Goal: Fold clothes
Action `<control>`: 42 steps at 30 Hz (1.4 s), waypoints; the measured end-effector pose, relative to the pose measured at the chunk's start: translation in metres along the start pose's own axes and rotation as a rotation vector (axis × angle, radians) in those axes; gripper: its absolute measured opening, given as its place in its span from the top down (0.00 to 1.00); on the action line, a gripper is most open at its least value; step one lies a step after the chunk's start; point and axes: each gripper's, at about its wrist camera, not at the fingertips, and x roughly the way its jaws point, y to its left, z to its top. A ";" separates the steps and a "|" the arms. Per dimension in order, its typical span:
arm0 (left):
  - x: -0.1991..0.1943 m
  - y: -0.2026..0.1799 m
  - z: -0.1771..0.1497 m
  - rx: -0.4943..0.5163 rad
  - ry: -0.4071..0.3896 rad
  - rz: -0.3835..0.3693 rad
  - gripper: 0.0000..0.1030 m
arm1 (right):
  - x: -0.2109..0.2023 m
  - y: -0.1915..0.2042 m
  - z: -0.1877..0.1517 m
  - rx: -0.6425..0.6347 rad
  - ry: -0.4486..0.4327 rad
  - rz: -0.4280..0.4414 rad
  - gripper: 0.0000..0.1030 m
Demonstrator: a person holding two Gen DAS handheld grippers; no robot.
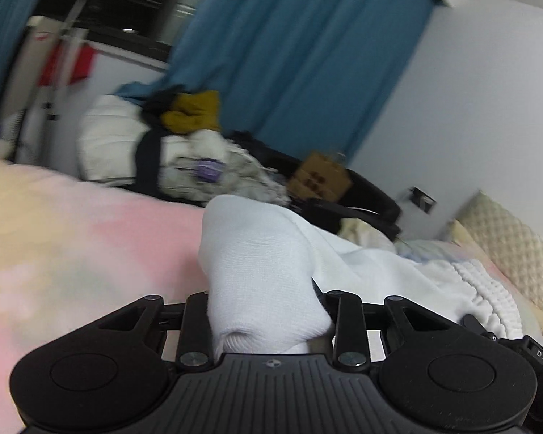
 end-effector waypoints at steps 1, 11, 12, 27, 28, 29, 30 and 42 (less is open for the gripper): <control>0.015 -0.003 -0.004 0.015 0.004 -0.023 0.67 | -0.001 -0.008 0.003 0.007 -0.035 -0.011 0.74; 0.140 0.014 -0.067 0.133 0.171 -0.049 0.62 | 0.013 -0.095 -0.011 0.089 -0.088 -0.327 0.74; 0.145 0.018 -0.074 0.146 0.180 -0.048 0.57 | 0.015 -0.104 -0.014 0.104 -0.075 -0.365 0.74; 0.083 0.035 -0.067 0.182 0.248 -0.011 0.22 | -0.006 -0.118 -0.002 0.116 0.063 -0.529 0.54; 0.072 0.032 -0.064 0.197 0.246 -0.004 0.21 | -0.010 -0.112 0.000 0.080 0.075 -0.550 0.53; 0.061 0.028 -0.062 0.213 0.242 0.004 0.19 | -0.014 -0.107 0.001 0.045 0.088 -0.571 0.52; 0.050 0.025 -0.060 0.228 0.238 0.011 0.14 | -0.019 -0.099 0.001 0.020 0.093 -0.592 0.52; -0.097 -0.024 -0.060 0.409 0.093 0.027 0.00 | -0.092 0.025 -0.013 -0.374 0.067 -0.636 0.52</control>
